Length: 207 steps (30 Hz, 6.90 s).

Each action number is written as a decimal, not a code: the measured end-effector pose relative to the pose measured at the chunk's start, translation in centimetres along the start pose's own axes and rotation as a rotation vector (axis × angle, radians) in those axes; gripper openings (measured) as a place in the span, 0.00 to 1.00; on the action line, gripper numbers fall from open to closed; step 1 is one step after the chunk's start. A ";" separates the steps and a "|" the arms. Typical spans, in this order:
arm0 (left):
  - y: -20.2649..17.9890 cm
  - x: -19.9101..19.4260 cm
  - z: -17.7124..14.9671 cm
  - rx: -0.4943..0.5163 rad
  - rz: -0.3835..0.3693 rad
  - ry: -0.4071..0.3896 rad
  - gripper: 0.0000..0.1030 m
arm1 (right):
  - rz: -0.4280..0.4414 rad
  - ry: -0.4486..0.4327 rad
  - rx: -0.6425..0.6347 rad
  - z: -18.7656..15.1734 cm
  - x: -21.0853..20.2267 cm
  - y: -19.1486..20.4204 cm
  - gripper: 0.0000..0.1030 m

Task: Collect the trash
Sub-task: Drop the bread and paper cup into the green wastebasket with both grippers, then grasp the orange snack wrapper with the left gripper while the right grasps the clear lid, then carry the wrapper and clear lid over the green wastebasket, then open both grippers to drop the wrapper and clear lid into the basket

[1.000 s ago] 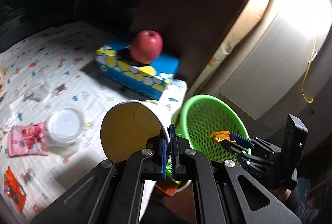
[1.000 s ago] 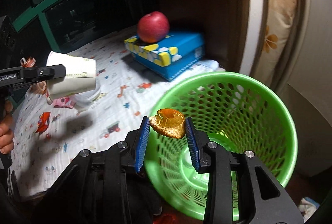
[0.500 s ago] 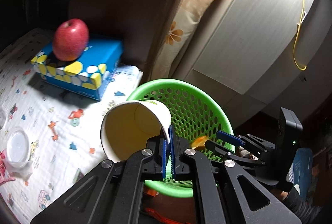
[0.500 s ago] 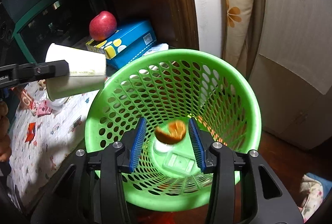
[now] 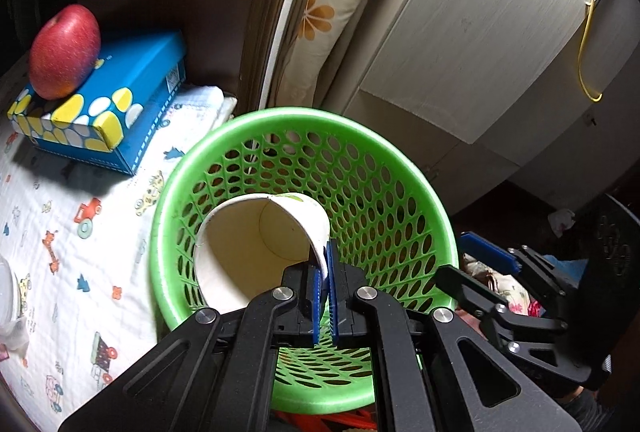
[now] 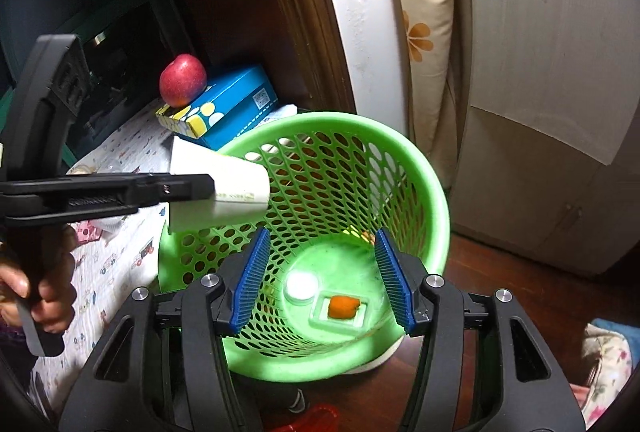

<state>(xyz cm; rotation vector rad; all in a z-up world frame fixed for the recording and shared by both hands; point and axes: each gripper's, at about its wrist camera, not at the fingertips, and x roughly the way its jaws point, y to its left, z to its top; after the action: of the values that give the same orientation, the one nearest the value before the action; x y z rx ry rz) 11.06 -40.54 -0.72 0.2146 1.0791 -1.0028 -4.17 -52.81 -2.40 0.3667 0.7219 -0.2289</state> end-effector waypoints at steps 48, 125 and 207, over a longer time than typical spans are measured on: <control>16.8 -18.5 -14.0 -0.366 0.467 -0.301 0.93 | 0.265 0.036 -0.285 0.4 2.8 18.3 0.67; 37.4 -21.5 -30.1 -0.866 0.624 -0.184 0.33 | 0.157 0.335 -0.162 -2.3 22.8 39.2 0.81; 2.2 -2.2 -2.3 -0.092 0.119 -0.052 0.55 | -0.041 0.076 0.007 0.5 1.6 2.9 0.86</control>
<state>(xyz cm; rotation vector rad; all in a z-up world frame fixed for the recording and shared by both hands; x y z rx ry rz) 11.09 -36.64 -0.79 0.1749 1.0498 -0.8460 -1.78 -50.47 -2.39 0.3690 0.8040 -0.2578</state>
